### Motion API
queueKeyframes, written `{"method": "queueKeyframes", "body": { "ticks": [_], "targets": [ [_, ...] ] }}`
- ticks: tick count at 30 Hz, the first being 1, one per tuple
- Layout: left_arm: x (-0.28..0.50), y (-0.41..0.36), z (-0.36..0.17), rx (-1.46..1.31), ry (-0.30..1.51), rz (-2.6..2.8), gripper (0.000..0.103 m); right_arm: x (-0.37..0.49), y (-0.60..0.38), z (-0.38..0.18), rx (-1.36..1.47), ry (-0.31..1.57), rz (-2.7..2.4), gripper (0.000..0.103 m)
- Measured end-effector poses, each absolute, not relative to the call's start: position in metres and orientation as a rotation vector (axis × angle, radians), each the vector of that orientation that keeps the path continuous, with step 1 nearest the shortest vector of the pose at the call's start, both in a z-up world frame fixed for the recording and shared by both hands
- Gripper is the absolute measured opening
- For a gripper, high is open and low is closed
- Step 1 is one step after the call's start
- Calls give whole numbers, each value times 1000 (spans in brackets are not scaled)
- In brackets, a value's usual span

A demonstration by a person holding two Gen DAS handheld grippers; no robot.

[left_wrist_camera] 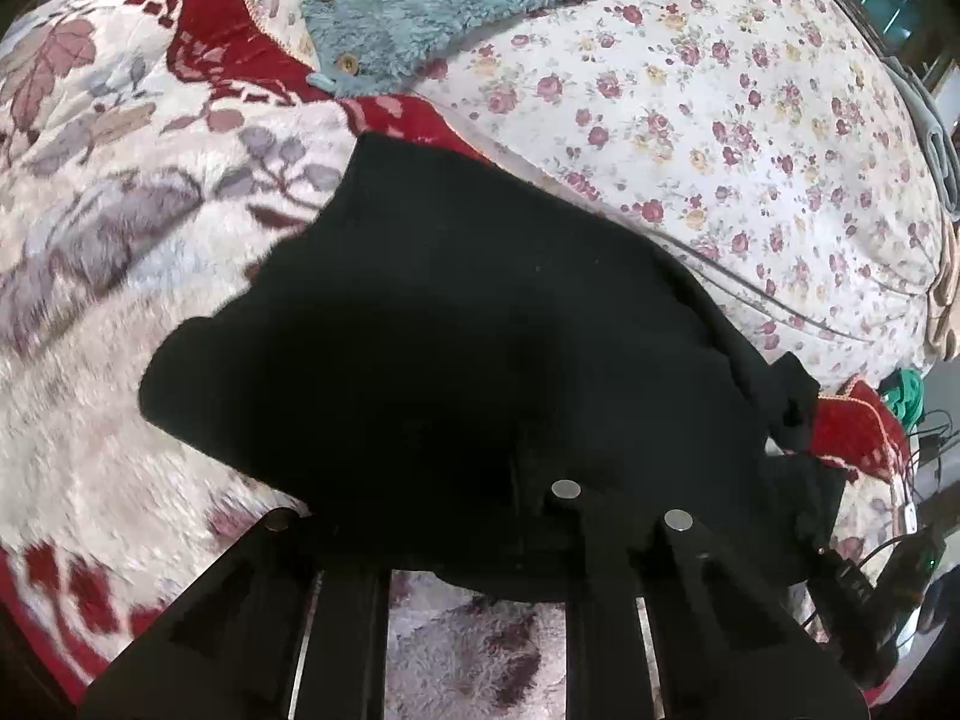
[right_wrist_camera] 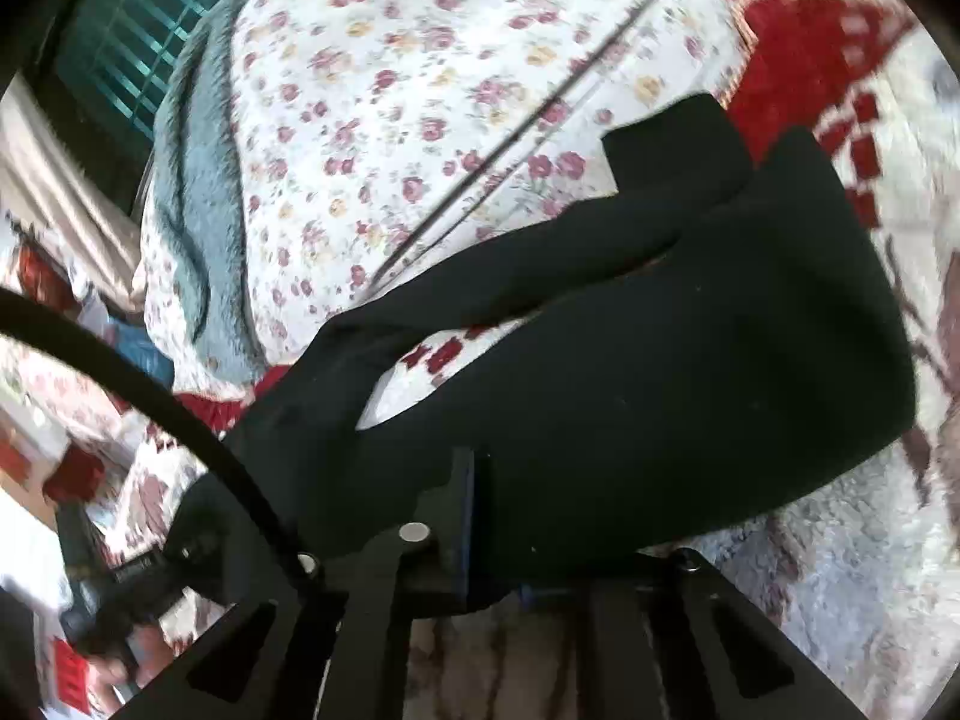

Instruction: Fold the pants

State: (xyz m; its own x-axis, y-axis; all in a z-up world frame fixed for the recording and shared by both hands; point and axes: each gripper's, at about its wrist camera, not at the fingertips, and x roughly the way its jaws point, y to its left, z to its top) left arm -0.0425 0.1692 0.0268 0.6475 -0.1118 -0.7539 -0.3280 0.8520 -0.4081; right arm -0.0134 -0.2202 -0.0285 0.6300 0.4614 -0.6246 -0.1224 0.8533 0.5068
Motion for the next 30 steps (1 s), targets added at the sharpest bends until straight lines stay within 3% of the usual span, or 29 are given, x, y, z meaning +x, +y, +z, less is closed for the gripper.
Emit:
{"method": "queueKeyframes", "body": {
  "ticks": [5,21,25,28,30],
  "targets": [
    [-48,175,43,-520,861,76,7,-27,-213,-10,415,817,367,7],
    [-93,232,84,-436,780,105,7,-99,-142,28,389,851,572,7],
    [-98,242,70,-420,815,136,7,-105,-125,10,368,886,566,7],
    [-100,239,54,-391,821,174,7,-96,-119,-34,371,1056,507,9],
    [-102,239,48,-405,831,167,8,-99,-131,-34,437,1021,531,10]
  ]
}}
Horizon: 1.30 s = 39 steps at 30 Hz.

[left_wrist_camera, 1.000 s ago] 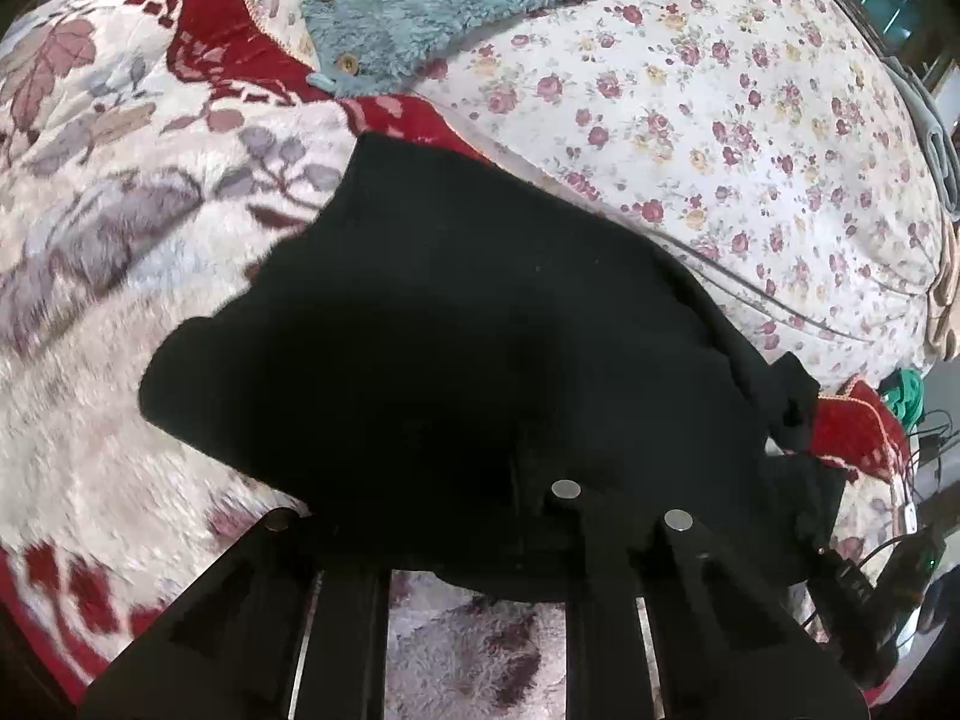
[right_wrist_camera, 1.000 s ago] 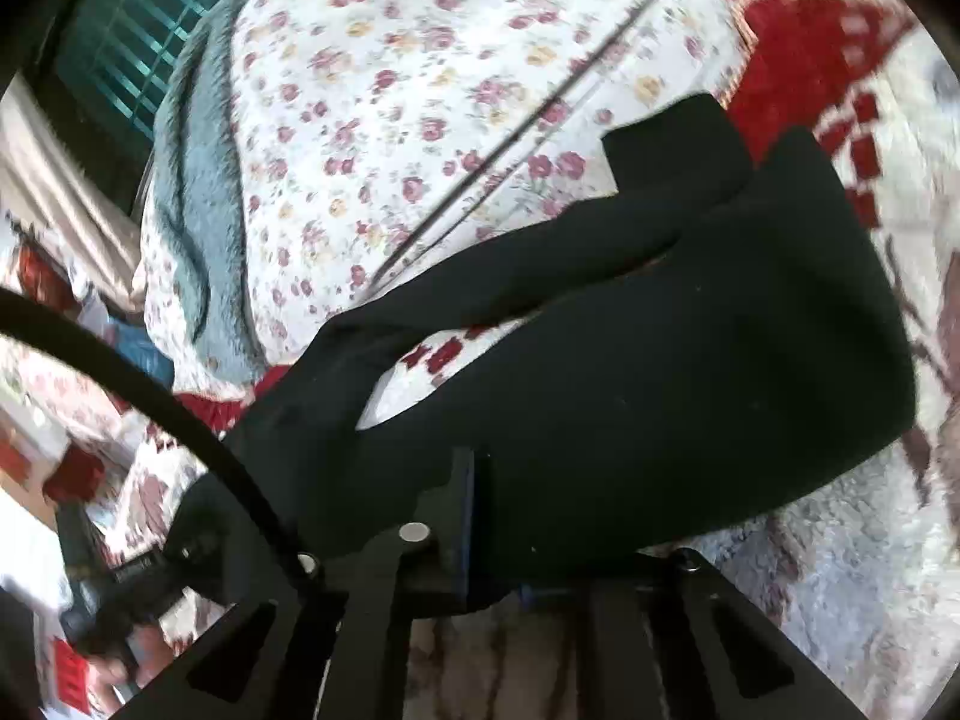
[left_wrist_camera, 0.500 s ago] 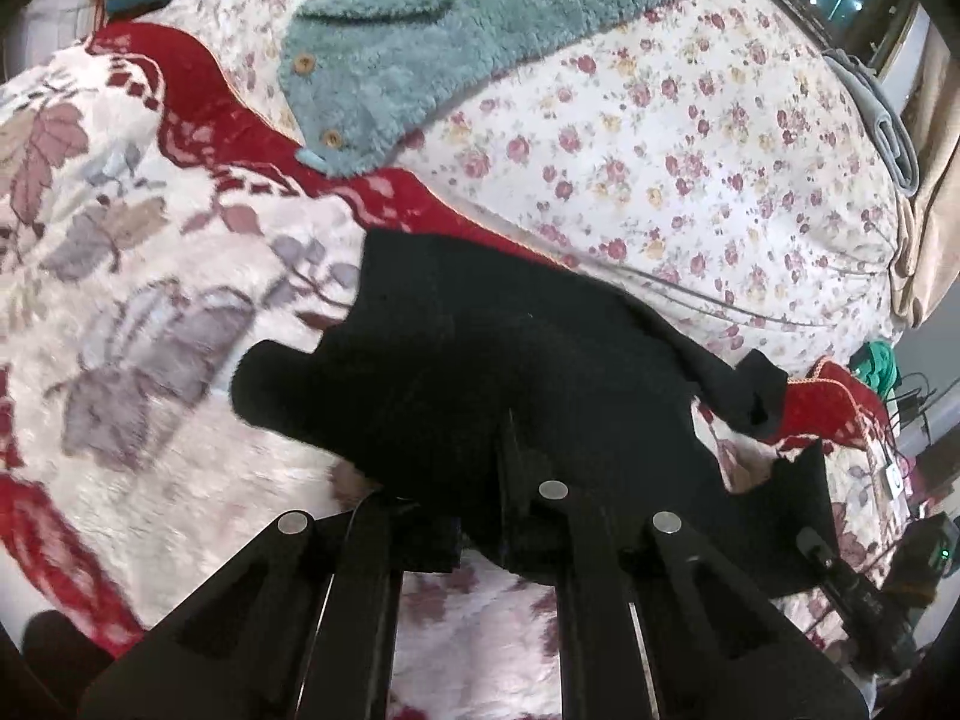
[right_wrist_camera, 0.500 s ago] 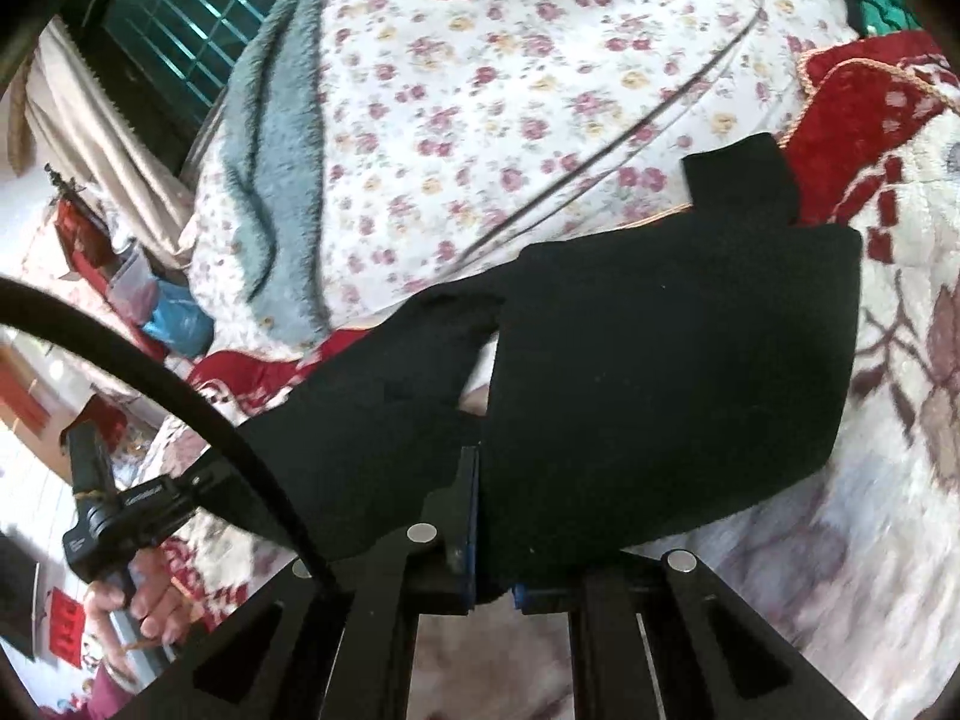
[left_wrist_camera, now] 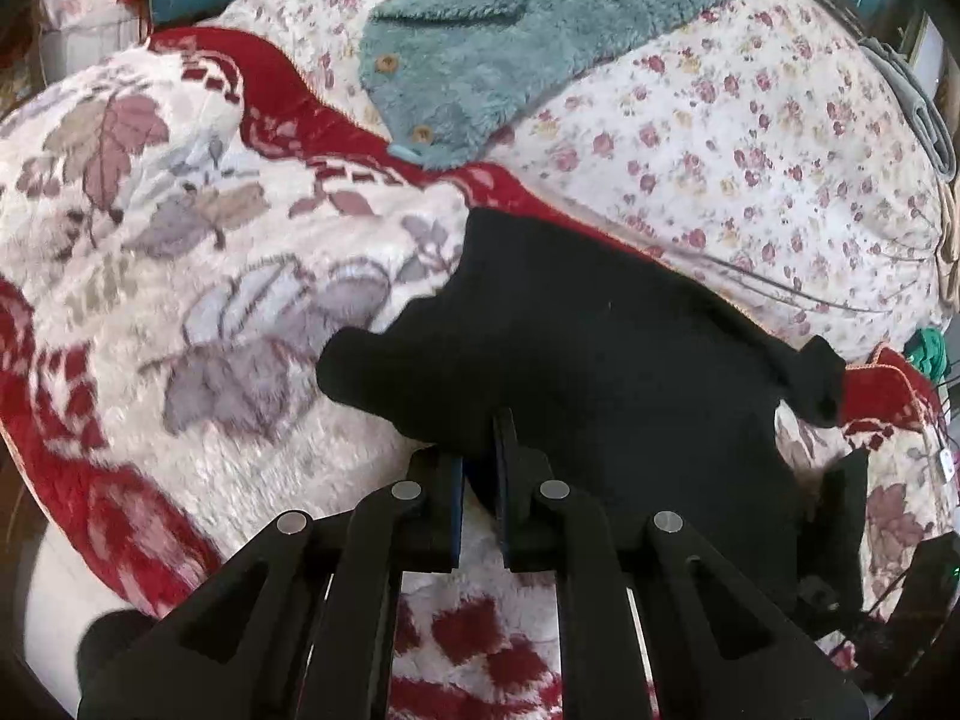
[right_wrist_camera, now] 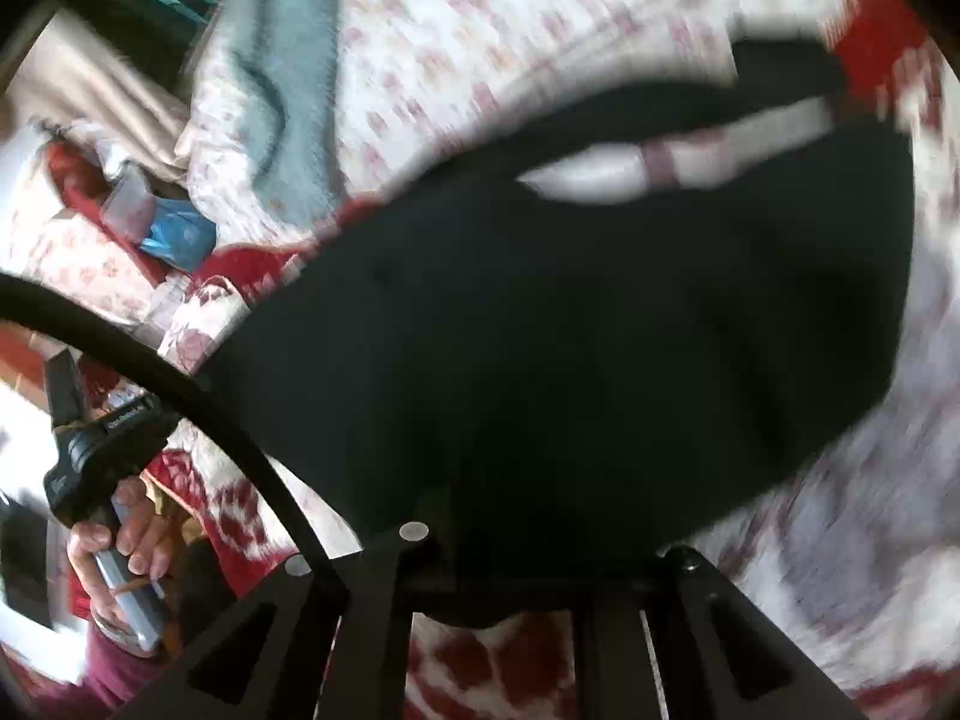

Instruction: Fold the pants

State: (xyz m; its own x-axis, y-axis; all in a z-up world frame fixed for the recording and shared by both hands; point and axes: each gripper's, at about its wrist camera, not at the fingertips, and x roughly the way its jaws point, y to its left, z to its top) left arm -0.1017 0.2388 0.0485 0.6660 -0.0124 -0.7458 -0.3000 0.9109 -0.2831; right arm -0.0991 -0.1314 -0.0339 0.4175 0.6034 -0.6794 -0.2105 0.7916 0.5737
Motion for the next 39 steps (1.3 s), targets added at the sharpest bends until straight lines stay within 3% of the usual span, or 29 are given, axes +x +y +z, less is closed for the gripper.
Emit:
{"method": "queueKeyframes", "body": {
  "ticks": [2,3,6,10,14,17,21,33,34,36,39],
  "targets": [
    [-105,240,48,-408,838,156,15,-100,-142,-27,421,1046,533,25],
    [-107,241,50,-399,843,156,18,-100,-149,-22,423,1042,536,28],
    [-115,245,56,-401,856,146,19,-106,-181,-4,440,994,522,32],
    [-133,251,73,-397,809,197,41,-104,-224,14,495,946,488,33],
    [-146,252,96,-372,737,217,45,-98,-244,26,476,914,414,41],
    [-145,238,109,-354,713,151,55,-97,-256,37,481,879,426,41],
    [-129,197,116,-289,723,12,55,-77,-268,35,461,882,353,42],
    [-27,12,90,-158,976,-450,55,-14,-299,-18,624,927,376,41],
    [-19,-2,85,-137,997,-468,55,-11,-300,-22,634,913,388,40],
    [-4,-23,72,-114,1047,-494,55,-10,-301,-25,622,884,386,24],
    [10,-48,51,-91,1114,-512,55,-14,-301,-18,606,862,387,12]
  ]
}}
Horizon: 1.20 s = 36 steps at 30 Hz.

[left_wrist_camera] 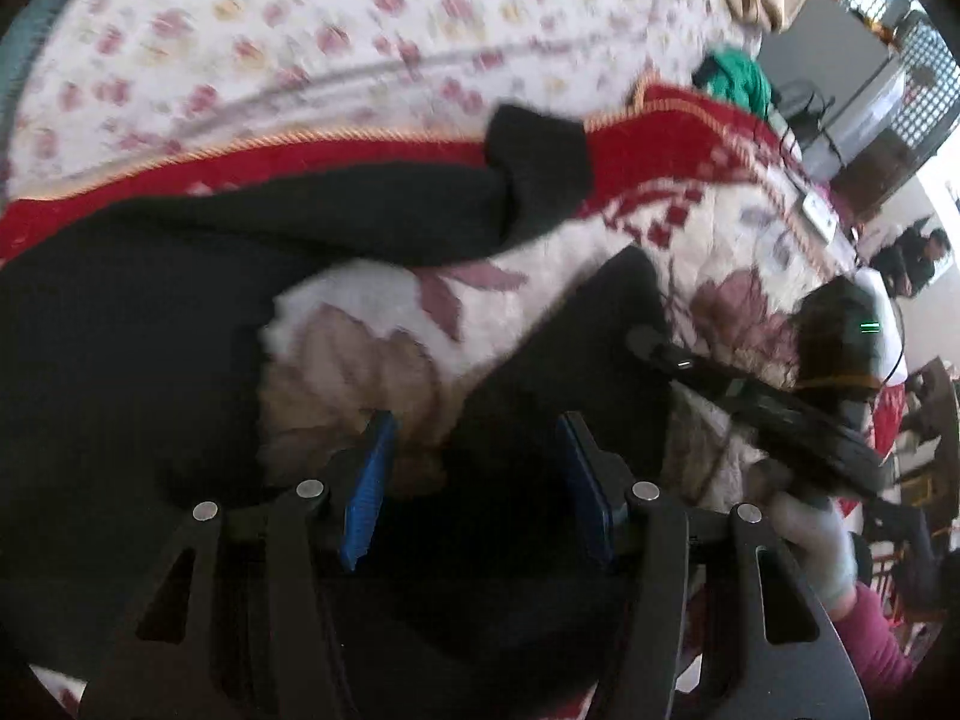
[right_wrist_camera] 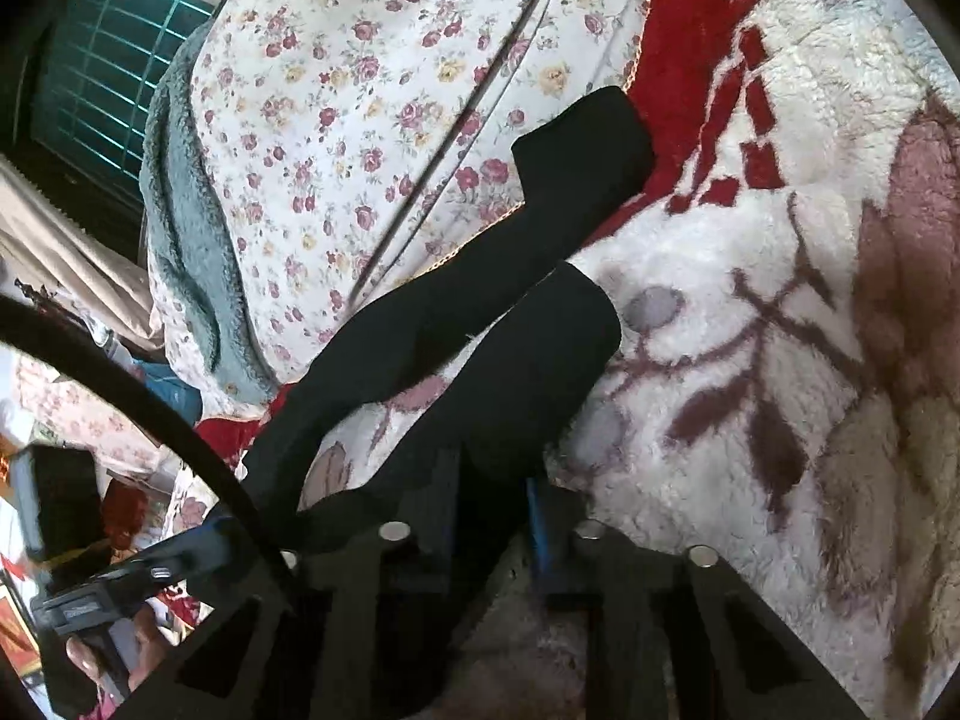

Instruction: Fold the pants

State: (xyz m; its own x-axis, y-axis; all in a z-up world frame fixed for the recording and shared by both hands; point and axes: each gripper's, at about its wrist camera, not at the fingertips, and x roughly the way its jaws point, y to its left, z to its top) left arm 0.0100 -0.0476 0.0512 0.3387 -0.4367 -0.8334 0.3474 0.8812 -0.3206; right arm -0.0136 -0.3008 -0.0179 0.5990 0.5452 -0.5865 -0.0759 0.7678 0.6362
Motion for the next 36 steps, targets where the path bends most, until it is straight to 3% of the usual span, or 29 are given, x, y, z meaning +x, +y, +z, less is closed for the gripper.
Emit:
{"method": "queueKeyframes", "body": {
  "ticks": [9,10,13,15,21,29,31,32,33,36],
  "targets": [
    [14,-105,31,13,1129,-534,55,-46,-299,68,198,829,57,12],
    [14,-111,31,36,1115,-518,55,-42,-300,68,207,818,48,19],
    [14,-114,32,51,1106,-510,55,-12,-306,47,324,863,151,56],
    [15,-112,33,46,1108,-513,55,-1,-314,35,373,960,159,55],
    [18,-111,28,44,1096,-511,55,-49,-353,44,440,924,45,54],
    [15,-114,24,59,1057,-492,55,-45,-370,-6,628,963,52,52],
    [15,-113,23,45,1052,-489,55,-37,-363,-7,585,920,60,42],
    [15,-112,23,35,1049,-488,55,-34,-360,-8,565,901,99,27],
    [14,-110,24,26,1047,-487,55,-33,-358,-11,553,896,112,21],
    [3,-88,39,-44,1027,-474,55,-47,-359,1,543,858,107,11]
  ]
}}
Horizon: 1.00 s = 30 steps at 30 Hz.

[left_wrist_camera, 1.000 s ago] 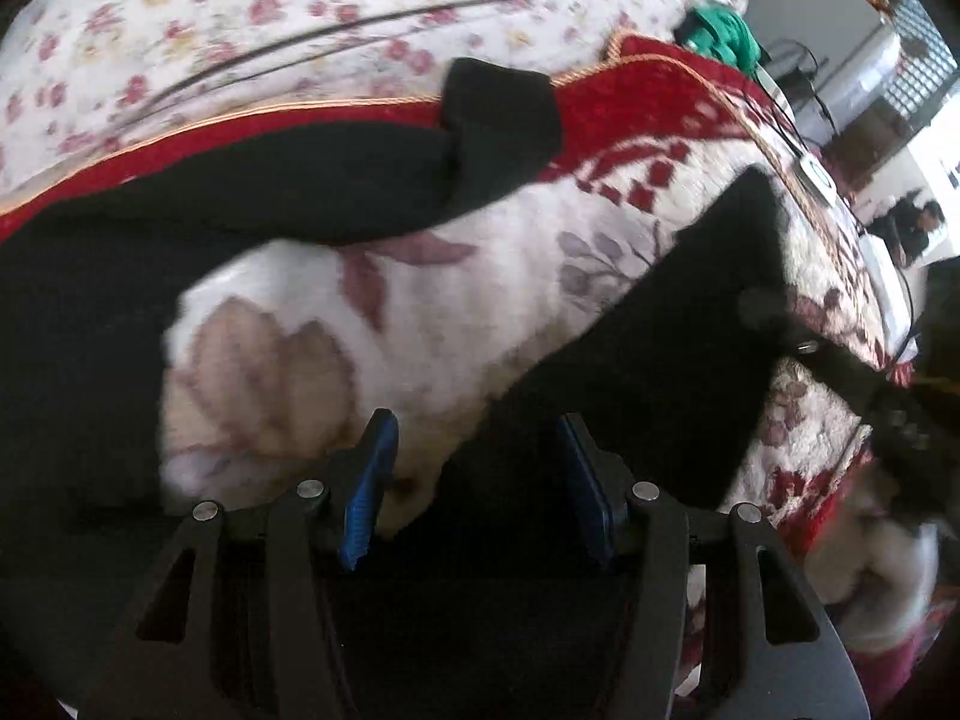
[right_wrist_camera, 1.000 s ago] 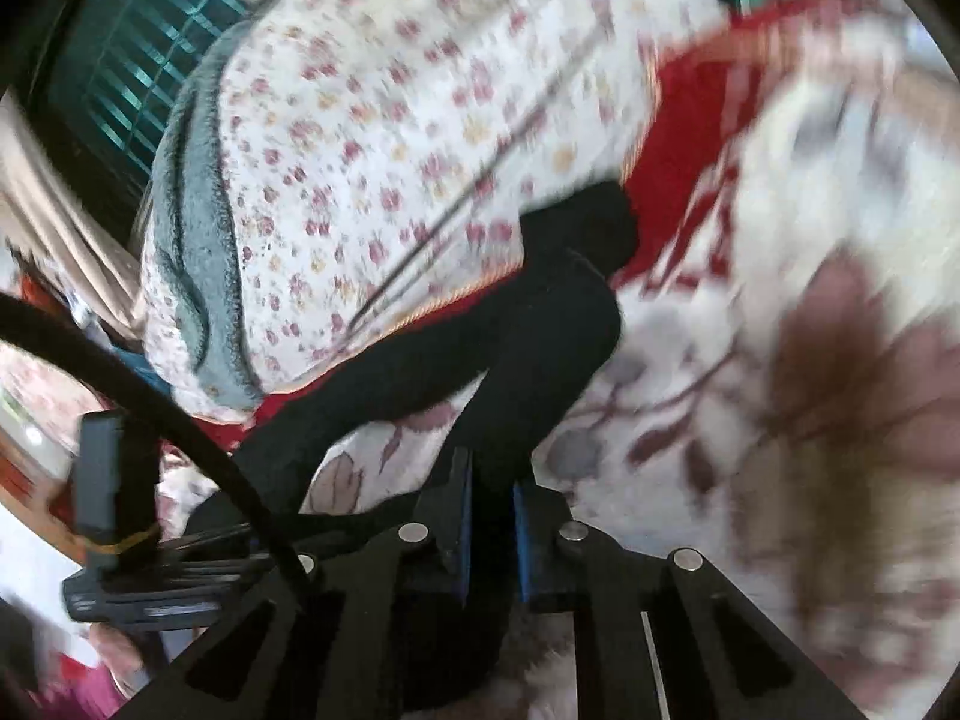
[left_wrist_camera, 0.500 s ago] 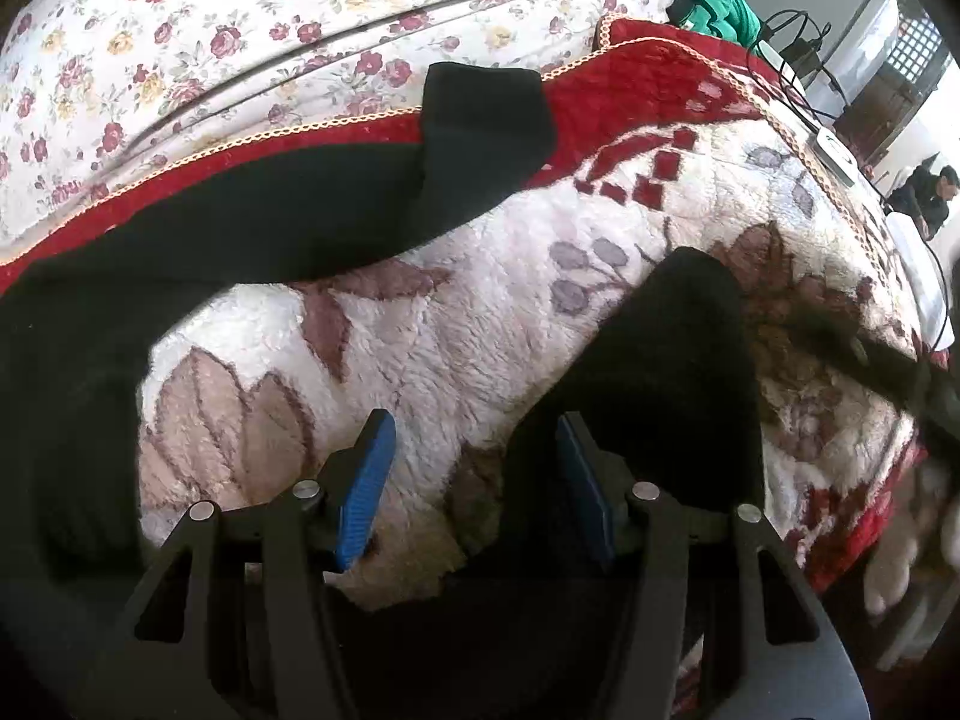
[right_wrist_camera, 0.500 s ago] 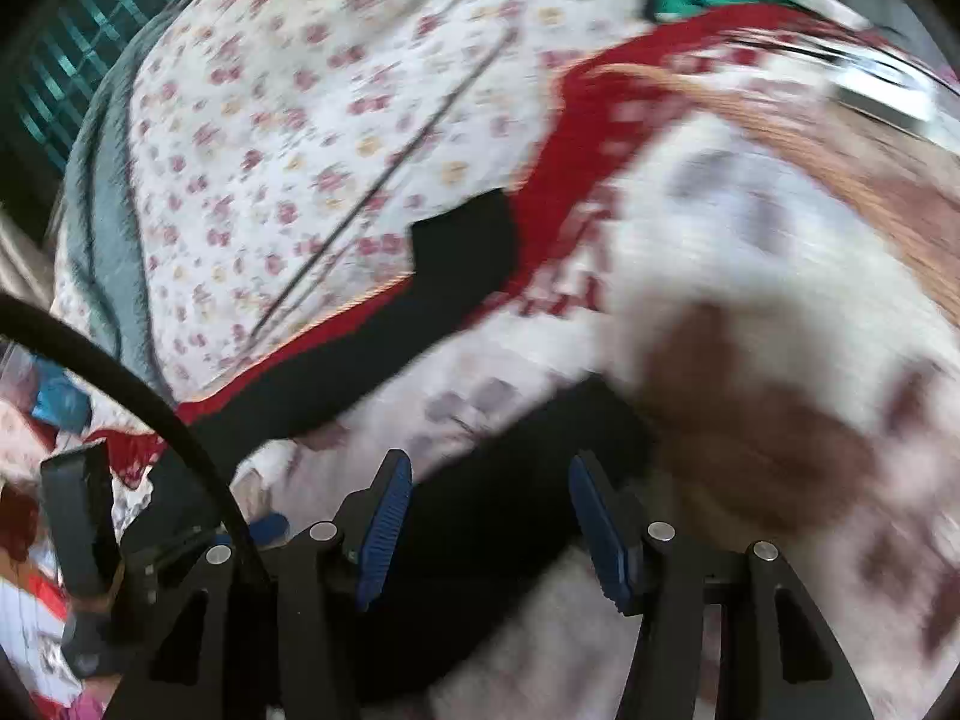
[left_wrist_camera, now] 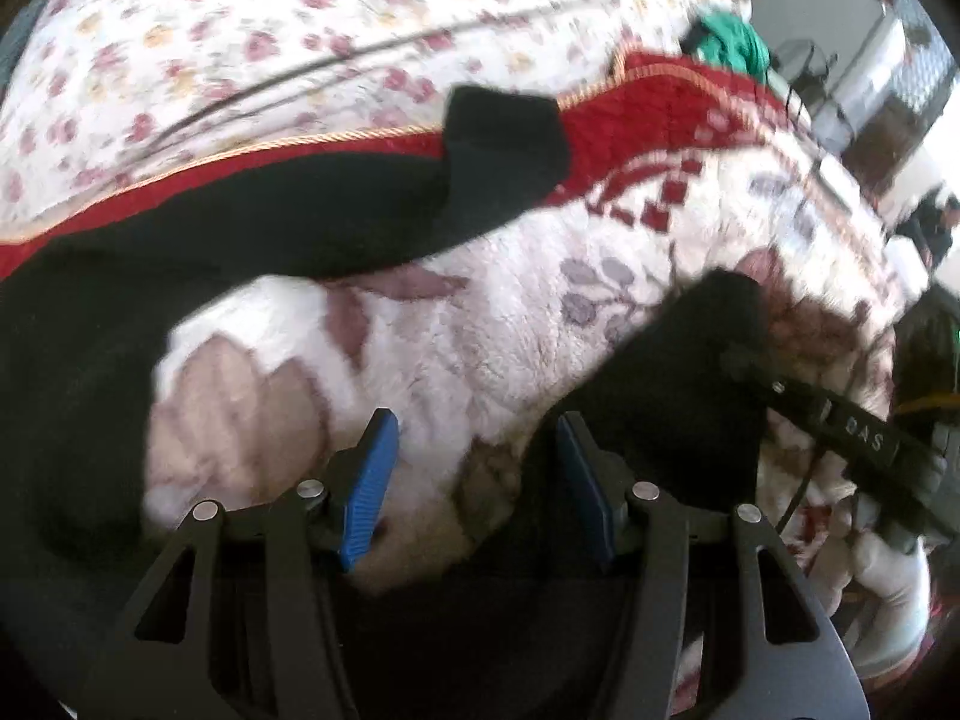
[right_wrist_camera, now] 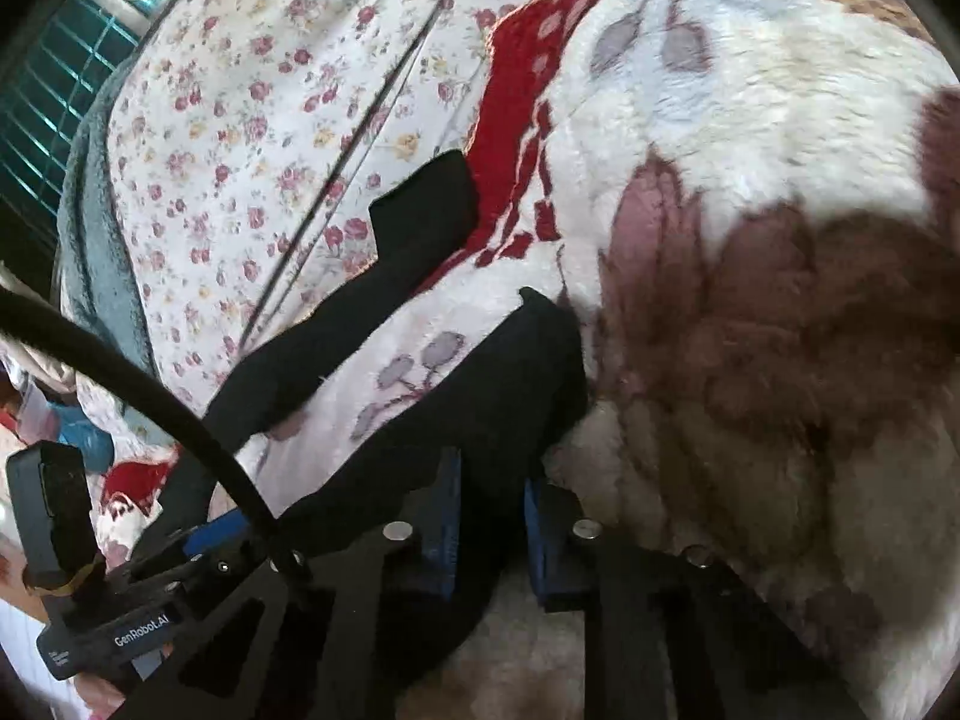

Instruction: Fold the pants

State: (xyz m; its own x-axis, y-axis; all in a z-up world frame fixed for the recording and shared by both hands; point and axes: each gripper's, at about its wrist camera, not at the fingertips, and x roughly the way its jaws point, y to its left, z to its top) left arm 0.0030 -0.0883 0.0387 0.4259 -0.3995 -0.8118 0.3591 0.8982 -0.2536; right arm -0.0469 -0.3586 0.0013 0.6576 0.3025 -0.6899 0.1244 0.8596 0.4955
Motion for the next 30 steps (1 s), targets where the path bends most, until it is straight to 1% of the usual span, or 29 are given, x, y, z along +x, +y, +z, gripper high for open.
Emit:
{"method": "queueKeyframes", "body": {
  "ticks": [4,7,13,15,16,17,19,22,24,26,28,30],
  "targets": [
    [-23,-45,63,-95,939,-438,55,-79,-355,42,386,791,60,11],
    [-45,0,75,-126,881,-355,55,-94,-347,54,276,804,18,11],
    [-83,90,77,-250,833,-189,55,-102,-344,43,141,853,-81,11],
    [-90,110,69,-282,839,-144,55,-91,-340,24,44,925,-144,15],
    [-92,118,64,-294,850,-117,55,-88,-338,14,6,962,-169,20],
    [-95,125,57,-304,863,-91,55,-87,-337,8,0,985,-170,24],
    [-98,137,43,-319,882,-48,55,-89,-338,13,10,982,-167,28],
    [-96,149,18,-342,951,-15,54,-97,-344,32,28,954,-197,29],
    [-102,148,16,-321,915,-30,54,-107,-343,46,63,905,-183,32],
    [-102,140,18,-263,921,-24,55,-111,-339,53,107,870,-118,35],
    [-101,138,21,-257,920,-32,55,-108,-333,48,130,901,-69,38],
    [-98,138,27,-291,925,-63,55,-98,-328,32,170,987,-7,38]
  ]
}}
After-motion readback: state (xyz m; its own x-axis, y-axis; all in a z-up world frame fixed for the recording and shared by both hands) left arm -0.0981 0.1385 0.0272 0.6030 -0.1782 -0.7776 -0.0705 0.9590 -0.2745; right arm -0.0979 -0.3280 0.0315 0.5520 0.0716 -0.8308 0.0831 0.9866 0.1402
